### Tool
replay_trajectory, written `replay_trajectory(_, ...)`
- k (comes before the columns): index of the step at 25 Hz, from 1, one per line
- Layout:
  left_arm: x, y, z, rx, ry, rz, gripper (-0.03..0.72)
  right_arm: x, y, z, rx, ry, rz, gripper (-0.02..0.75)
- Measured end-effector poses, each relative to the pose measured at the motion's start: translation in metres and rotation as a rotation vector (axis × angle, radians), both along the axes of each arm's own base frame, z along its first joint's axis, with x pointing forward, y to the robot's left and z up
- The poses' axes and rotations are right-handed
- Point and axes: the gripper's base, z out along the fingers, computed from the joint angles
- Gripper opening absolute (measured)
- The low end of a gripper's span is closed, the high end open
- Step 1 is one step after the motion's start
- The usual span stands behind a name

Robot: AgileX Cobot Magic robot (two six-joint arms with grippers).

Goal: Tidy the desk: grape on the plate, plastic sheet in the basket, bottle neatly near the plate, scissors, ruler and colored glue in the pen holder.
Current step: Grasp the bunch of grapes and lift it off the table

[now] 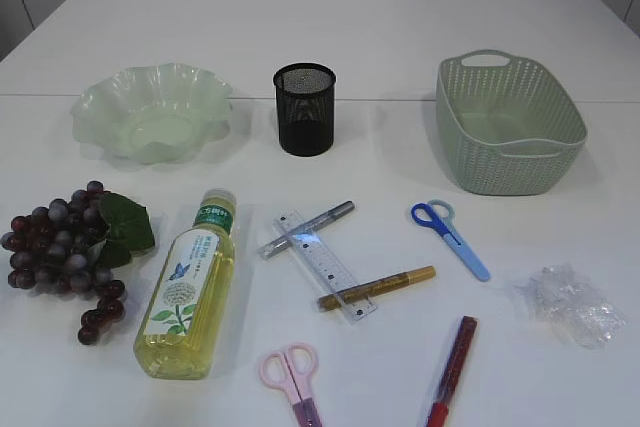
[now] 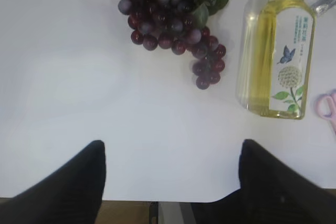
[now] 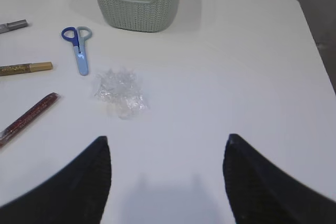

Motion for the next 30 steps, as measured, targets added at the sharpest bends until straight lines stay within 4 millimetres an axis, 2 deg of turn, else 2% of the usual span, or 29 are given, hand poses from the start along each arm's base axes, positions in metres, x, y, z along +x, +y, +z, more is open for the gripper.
replay_trajectory(6,0.032,-0.005,-0.002,0.021,0.032,0.002,0.577,0.016,0.003,0.008,0.040,0.098,-0.039,0.518)
replay_trajectory(15,0.067,-0.005,-0.045,0.124,0.182,0.000,0.579,0.053,0.010,0.023,0.017,0.269,-0.050,0.496)
replay_trajectory(19,0.082,-0.002,-0.066,0.149,0.251,0.014,0.579,0.065,0.014,0.024,0.086,0.325,-0.096,0.494)
replay_trajectory(23,0.097,0.010,-0.085,0.151,0.307,0.059,0.580,0.078,0.022,0.024,0.169,0.400,-0.103,0.494)
replay_trajectory(27,0.116,0.016,-0.091,0.124,0.274,0.092,0.581,0.087,0.029,0.023,0.220,0.460,-0.090,0.493)
replay_trajectory(30,0.128,0.012,-0.099,0.078,0.280,0.104,0.582,0.092,0.031,0.022,0.227,0.486,-0.089,0.493)
